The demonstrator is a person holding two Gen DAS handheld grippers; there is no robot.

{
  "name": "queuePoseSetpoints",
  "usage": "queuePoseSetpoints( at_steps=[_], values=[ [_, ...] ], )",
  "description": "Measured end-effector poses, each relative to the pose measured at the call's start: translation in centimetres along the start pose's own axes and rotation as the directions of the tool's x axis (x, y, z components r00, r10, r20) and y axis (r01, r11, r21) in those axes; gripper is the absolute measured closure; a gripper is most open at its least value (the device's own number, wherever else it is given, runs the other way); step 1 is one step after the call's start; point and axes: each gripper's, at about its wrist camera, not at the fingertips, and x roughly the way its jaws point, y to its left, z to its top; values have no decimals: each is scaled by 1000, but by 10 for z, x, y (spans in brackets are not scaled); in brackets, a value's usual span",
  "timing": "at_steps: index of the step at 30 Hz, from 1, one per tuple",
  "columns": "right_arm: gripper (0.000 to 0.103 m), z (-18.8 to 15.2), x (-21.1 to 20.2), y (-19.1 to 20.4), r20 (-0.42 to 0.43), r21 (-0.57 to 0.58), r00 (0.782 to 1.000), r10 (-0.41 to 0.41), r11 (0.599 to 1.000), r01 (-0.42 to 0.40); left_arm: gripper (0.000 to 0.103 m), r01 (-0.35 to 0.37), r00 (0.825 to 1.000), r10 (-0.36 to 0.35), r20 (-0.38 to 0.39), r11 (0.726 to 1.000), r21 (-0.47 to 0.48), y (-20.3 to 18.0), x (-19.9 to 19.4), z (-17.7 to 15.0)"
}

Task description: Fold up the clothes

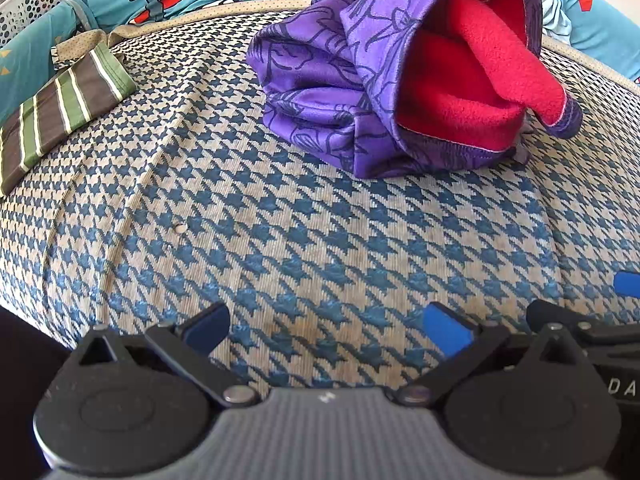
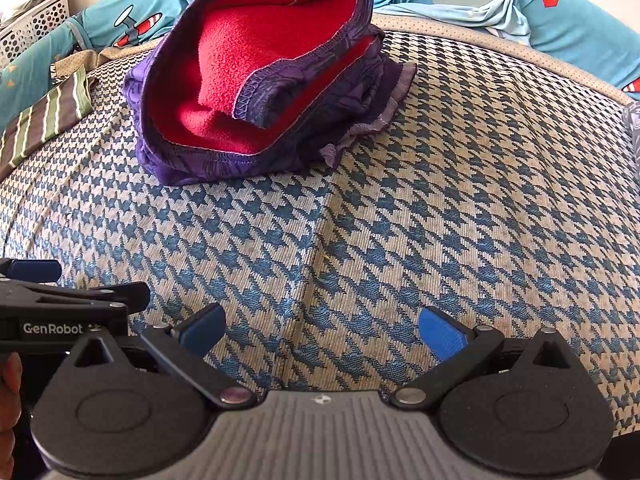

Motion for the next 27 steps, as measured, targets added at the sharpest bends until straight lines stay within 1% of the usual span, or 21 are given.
queuePoseSetpoints(
  at_steps=[9, 19, 24, 27],
  values=[
    [0, 0, 3, 4, -3, -2, 1000, -4, 1000, 4, 0, 5, 1000, -5, -3, 1000, -1, 1, 1, 0],
    [0, 6, 0, -1, 27, 28, 1000, -17, 999, 16, 0, 3, 999, -4, 40, 1000, 18, 5, -4, 14],
    [0, 10, -3, -5, 45, 49, 999, -4, 999, 2, 0, 6, 999, -7, 54, 1000, 21, 8, -4, 24],
    [0, 15, -9, -8, 85, 63, 996, 27, 998, -32, 0, 3, 998, -5, 60, 1000, 23, 11, -3, 30]
  ],
)
